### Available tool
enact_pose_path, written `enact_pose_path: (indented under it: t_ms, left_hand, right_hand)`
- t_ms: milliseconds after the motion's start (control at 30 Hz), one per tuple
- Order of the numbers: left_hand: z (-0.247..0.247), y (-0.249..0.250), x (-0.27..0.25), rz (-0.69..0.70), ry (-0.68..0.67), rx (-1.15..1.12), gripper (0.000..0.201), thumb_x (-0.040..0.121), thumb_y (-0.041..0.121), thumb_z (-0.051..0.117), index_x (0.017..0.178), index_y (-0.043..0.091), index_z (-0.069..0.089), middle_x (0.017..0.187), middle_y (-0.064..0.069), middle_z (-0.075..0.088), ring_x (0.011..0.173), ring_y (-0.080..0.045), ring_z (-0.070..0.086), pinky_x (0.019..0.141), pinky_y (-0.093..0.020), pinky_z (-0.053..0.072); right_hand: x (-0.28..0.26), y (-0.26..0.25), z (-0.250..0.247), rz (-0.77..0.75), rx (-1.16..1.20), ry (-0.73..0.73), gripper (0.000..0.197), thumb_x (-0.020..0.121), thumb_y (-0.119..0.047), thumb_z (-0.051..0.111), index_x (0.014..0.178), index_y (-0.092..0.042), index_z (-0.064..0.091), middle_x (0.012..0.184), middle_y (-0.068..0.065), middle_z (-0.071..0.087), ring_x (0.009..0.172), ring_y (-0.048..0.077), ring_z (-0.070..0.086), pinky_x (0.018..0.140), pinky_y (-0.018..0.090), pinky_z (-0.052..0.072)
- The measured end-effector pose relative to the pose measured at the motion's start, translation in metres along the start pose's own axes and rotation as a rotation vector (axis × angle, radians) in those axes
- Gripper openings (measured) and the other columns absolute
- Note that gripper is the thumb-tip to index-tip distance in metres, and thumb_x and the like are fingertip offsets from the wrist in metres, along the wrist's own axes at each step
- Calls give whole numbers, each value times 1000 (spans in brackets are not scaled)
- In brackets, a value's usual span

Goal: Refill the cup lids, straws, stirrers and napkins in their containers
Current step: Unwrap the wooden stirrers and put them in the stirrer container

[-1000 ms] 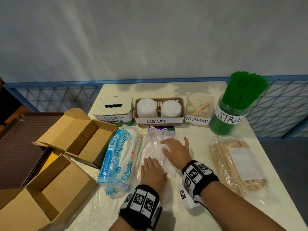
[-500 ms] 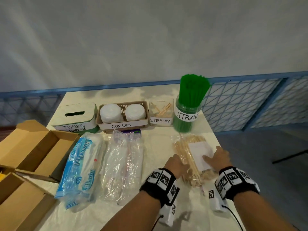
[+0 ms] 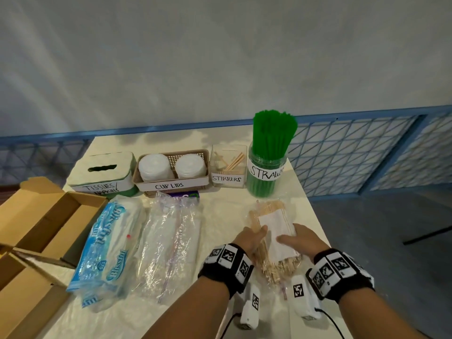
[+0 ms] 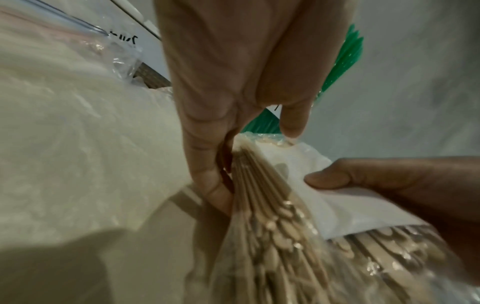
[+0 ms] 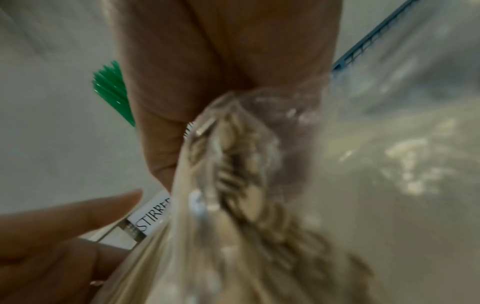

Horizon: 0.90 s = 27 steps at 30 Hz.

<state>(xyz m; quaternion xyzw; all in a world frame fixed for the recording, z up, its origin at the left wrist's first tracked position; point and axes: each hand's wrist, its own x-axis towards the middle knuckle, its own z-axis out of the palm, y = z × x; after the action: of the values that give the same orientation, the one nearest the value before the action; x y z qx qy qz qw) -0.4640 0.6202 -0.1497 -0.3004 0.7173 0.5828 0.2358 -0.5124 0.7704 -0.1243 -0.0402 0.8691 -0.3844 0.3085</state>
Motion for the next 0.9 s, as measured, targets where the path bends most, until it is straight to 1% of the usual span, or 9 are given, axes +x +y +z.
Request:
enact_pose_path:
  t_ms: [133,267,367,500,600,667,733,833,900]
  left_hand:
    - [-15,10,-19,62,-31,-99,112,60,82,43,141,6,30,142,-18,43,125,-34,47,102,-45,43]
    - [-41,23,-50,137,-76,-227,116,52,88,50,140,15,32,136,-10,49,117,-28,54,89,-42,50]
    - [-63,29,-74,257,-99,-278,102,54,79,64,133,20,41,120,-2,62,103,-20,62,74,-33,52]
    - [-99,28,-90,335,-55,-521,77,72,50,73,132,10,43,115,-13,66,101,-28,66,82,-37,56]
    - [-133,16,-101,328,-113,-715,34,90,32,53,110,5,59,89,-14,72,76,-21,70,62,-25,56]
    - [-154,4,-105,313,-154,-815,26,90,31,50,93,8,62,70,-7,69,60,-17,67,57,-23,53]
    - [-165,-6,-109,309,-134,-849,34,81,35,57,102,10,65,79,-9,71,69,-20,68,65,-29,54]
    - [-179,-20,-108,293,-117,-826,49,69,37,65,110,10,65,91,-12,71,81,-24,69,74,-34,54]
    - [-186,-26,-109,273,-133,-781,45,74,38,63,111,11,65,93,-12,71,81,-23,69,71,-33,55]
  right_hand:
    - [-22,-22,4,-90,58,31,18,82,-8,61,100,-11,62,98,10,66,88,22,61,75,29,47]
    - [-44,-56,8,-200,48,89,24,81,-10,63,104,-12,57,98,8,63,90,23,60,75,30,48]
    - [-62,-91,17,-325,-29,149,29,84,-18,63,111,-13,55,100,4,62,88,18,58,64,24,43]
    - [-82,-136,39,-562,-48,30,35,88,-24,62,121,-17,57,107,-7,60,93,7,58,72,7,43]
    - [-81,-153,59,-614,170,-11,26,91,-17,57,117,-18,60,106,-5,65,89,3,61,79,14,45]
    - [-71,-154,72,-565,319,119,26,90,-17,59,116,-22,57,112,-6,60,98,8,58,81,16,44]
    - [-64,-150,82,-434,324,75,42,85,-30,65,123,-26,48,122,-4,50,111,14,51,87,24,43]
    - [-57,-148,103,-224,529,-321,58,76,-43,64,127,-20,47,122,6,61,112,24,60,97,41,47]
    - [-55,-149,117,-273,471,-305,51,81,-40,67,124,-19,50,118,7,65,109,25,62,99,48,46]
